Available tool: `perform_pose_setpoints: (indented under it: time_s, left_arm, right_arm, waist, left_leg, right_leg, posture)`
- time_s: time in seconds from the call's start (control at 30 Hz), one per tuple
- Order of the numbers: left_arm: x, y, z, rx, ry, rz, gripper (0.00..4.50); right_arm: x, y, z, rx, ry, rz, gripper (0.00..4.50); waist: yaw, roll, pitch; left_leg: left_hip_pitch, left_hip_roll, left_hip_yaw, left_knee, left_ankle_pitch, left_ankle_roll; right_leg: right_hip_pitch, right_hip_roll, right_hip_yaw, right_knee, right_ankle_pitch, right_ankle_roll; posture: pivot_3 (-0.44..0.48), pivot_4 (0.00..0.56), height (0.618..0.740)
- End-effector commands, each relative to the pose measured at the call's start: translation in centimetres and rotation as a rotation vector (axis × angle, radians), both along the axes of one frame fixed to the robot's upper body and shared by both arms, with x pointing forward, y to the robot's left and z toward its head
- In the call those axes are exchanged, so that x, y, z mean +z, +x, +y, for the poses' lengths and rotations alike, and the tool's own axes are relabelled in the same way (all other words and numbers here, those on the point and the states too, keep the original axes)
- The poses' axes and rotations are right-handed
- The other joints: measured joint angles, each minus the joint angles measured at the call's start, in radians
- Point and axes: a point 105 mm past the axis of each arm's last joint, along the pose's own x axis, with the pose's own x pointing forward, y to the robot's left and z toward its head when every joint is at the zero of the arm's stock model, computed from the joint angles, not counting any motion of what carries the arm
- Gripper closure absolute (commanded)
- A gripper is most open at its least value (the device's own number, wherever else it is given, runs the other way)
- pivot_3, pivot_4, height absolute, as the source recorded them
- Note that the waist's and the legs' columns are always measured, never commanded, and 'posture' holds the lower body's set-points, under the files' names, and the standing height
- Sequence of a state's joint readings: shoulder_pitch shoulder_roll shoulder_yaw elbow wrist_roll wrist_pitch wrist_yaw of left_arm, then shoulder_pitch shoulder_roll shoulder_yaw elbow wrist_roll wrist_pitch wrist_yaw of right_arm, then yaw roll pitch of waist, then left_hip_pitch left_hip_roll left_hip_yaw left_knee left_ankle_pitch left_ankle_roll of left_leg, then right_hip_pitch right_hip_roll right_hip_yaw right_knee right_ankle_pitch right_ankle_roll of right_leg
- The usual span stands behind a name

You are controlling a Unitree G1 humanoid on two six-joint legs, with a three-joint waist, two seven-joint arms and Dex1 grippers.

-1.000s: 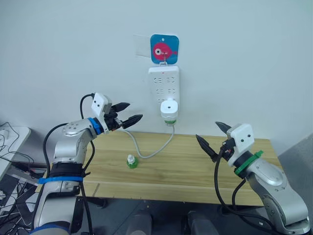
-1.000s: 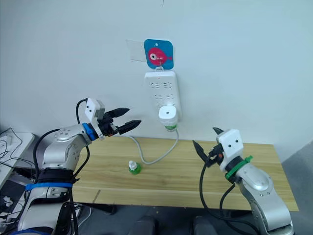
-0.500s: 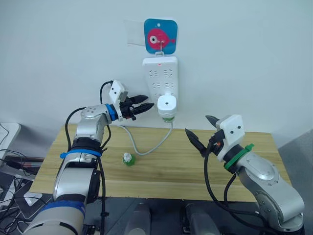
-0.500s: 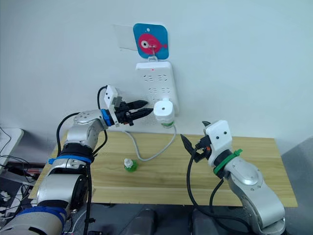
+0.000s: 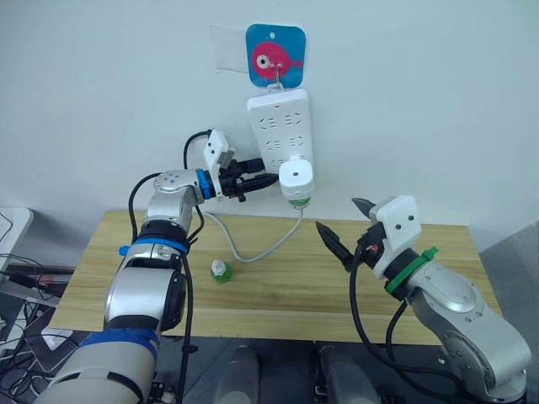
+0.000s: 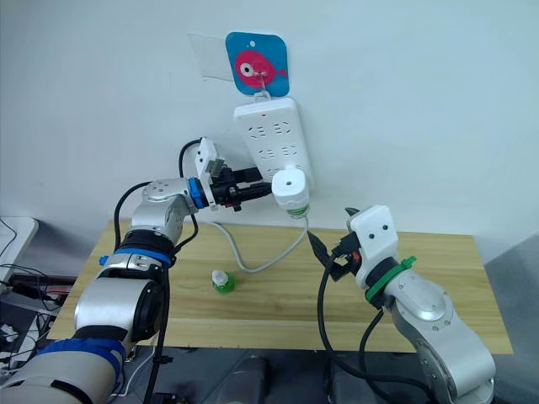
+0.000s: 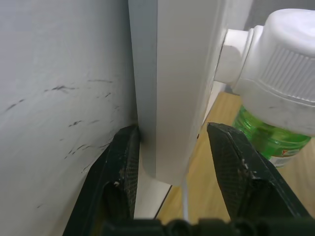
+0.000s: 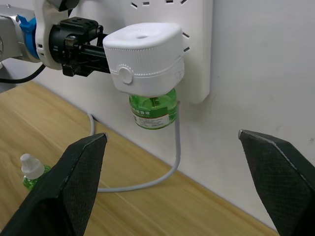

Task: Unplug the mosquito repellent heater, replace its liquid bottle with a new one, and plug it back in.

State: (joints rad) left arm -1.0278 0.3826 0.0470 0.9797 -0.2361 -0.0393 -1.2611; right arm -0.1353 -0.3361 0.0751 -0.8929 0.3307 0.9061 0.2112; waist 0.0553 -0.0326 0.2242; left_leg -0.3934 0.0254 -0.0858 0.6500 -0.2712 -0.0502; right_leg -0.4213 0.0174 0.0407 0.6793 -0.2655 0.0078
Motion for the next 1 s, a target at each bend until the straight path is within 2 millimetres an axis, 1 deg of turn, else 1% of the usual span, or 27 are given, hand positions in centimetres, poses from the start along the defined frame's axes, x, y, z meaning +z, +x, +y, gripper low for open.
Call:
perform_pose_setpoints:
  time_s: [0.03, 0.27, 0.37, 0.43, 0.6, 0.7, 0.73, 0.77, 0.9, 1.0]
  left_arm:
    - [2.3, -0.4, -1.4, -0.079, -0.031, -0.04, 2.2]
    - [3.1, -1.3, -2.1, -0.166, -0.052, 0.003, 2.2]
    - [3.6, -1.4, -2.1, -0.164, -0.06, -0.001, 2.2]
    - [4.3, -1.3, -2.1, -0.159, -0.086, 0.008, 2.2]
    - [4.6, -1.4, -2.0, -0.159, -0.085, 0.008, 2.2]
    - [4.4, -1.4, -2.0, -0.162, -0.083, 0.009, 2.74]
    - [4.4, -1.5, -2.0, -0.164, -0.081, 0.009, 3.03]
    - [4.3, -1.5, -2.0, -0.166, -0.081, 0.009, 3.18]
    - [4.4, -1.3, -2.3, -0.157, -0.088, 0.004, 3.18]
    - [4.4, -1.1, -2.6, -0.139, -0.091, -0.007, 3.18]
  right_arm:
    - [1.4, -0.5, 0.0, -0.005, 0.024, -0.057, 0.0]
    - [1.7, -0.6, 0.0, -0.014, 0.037, -0.06, 0.0]
    - [1.8, -0.6, 0.2, -0.016, 0.041, -0.061, 0.0]
    - [1.8, -0.6, 0.3, -0.024, 0.049, -0.06, 0.0]
    - [2.1, -0.5, 0.7, -0.035, 0.069, -0.064, 0.0]
    - [2.3, -0.4, 1.0, -0.041, 0.077, -0.068, 0.0]
    - [2.4, -0.4, 1.0, -0.042, 0.078, -0.069, 0.0]
    - [2.5, -0.3, 1.1, -0.043, 0.08, -0.07, 0.0]
    - [2.8, 0.1, 1.6, -0.041, 0.092, -0.07, 0.0]
    - [3.5, 0.4, 2.2, -0.042, 0.105, -0.071, 0.0]
  waist:
    - [0.0, 0.0, 0.0]
    - [-0.001, 0.0, 0.0]
    - [-0.001, 0.001, 0.0]
    - [-0.001, 0.001, 0.0]
    - [-0.002, 0.001, 0.001]
    - [-0.002, 0.001, 0.001]
    - [-0.002, 0.001, 0.001]
    - [-0.002, 0.001, 0.001]
    - [-0.003, 0.002, 0.003]
    - [-0.003, 0.003, 0.006]
  left_leg:
    - [-0.001, 0.0, -0.001, 0.0, 0.0, 0.0]
    - [-0.003, -0.001, -0.003, 0.005, 0.0, 0.0]
    - [-0.005, -0.001, -0.004, 0.009, 0.0, 0.0]
    - [-0.005, -0.001, -0.005, 0.01, 0.0, 0.0]
    - [-0.005, -0.001, -0.005, 0.011, 0.0, 0.0]
    - [-0.005, -0.001, -0.006, 0.011, 0.0, 0.0]
    - [-0.006, -0.001, -0.006, 0.011, 0.0, 0.0]
    - [-0.006, -0.001, -0.006, 0.011, 0.0, 0.0]
    - [-0.006, -0.001, -0.006, 0.012, 0.0, 0.0]
    - [-0.006, -0.001, -0.007, 0.012, 0.0, 0.0]
  right_leg:
    - [0.0, 0.0, -0.001, 0.0, 0.0, 0.0]
    - [0.0, 0.0, -0.002, 0.001, 0.0, 0.0]
    - [0.0, 0.0, -0.003, 0.001, 0.0, 0.0]
    - [0.0, -0.001, -0.003, 0.002, 0.0, 0.0]
    - [0.0, -0.001, -0.003, 0.002, 0.0, 0.0]
    - [0.0, -0.001, -0.004, 0.002, 0.0, 0.0]
    - [0.0, -0.001, -0.004, 0.002, 0.0, 0.0]
    - [0.0, -0.001, -0.004, 0.002, 0.0, 0.0]
    - [0.0, -0.001, -0.004, 0.002, 0.0, 0.0]
    - [0.0, -0.001, -0.005, 0.003, 0.0, 0.0]
  posture:
    - [0.194, 0.23, 0.74]
    - [0.186, 0.224, 0.74]
    - [0.186, 0.224, 0.74]
    - [0.178, 0.226, 0.74]
    - [0.18, 0.226, 0.74]
    - [0.18, 0.226, 0.74]
    - [0.18, 0.226, 0.74]
    - [0.181, 0.232, 0.74]
    - [0.177, 0.238, 0.74]
    - [0.174, 0.239, 0.74]
